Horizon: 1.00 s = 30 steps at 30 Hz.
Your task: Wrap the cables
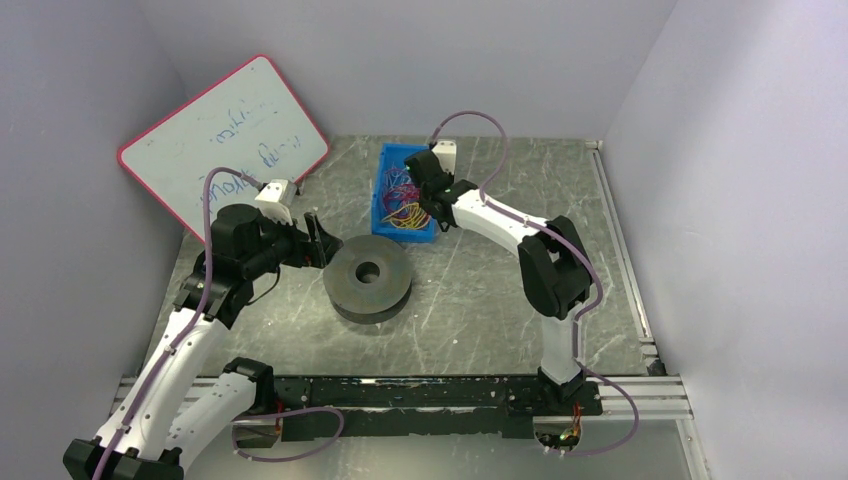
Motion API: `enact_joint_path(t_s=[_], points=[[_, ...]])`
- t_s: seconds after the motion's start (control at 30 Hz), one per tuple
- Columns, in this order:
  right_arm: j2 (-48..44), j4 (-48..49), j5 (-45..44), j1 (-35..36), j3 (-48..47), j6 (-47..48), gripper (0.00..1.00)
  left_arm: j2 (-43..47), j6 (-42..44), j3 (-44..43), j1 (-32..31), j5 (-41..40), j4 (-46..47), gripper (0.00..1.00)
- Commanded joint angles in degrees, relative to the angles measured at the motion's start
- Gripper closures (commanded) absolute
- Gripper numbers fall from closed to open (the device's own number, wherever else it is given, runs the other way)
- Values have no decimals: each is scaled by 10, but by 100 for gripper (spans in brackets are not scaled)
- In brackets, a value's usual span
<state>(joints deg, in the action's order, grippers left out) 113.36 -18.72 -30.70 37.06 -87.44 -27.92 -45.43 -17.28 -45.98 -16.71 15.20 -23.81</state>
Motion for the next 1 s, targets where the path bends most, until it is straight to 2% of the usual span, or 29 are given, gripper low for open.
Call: enact_joint_path(t_s=[0.0,0.33,0.63,0.97], points=[[-13,7,-35,-11,-18,10,100,6,7,2,3,-6,-2,9],[-67,41,15,-46,47,64,100,7,8,2,4,-6,-1,9],[-146,65,70,-81,144,135,100,2,10,3,4,-7,1,9],[-205,76,81,-137,229,115,100,6,10,5,5,-3,5,9]])
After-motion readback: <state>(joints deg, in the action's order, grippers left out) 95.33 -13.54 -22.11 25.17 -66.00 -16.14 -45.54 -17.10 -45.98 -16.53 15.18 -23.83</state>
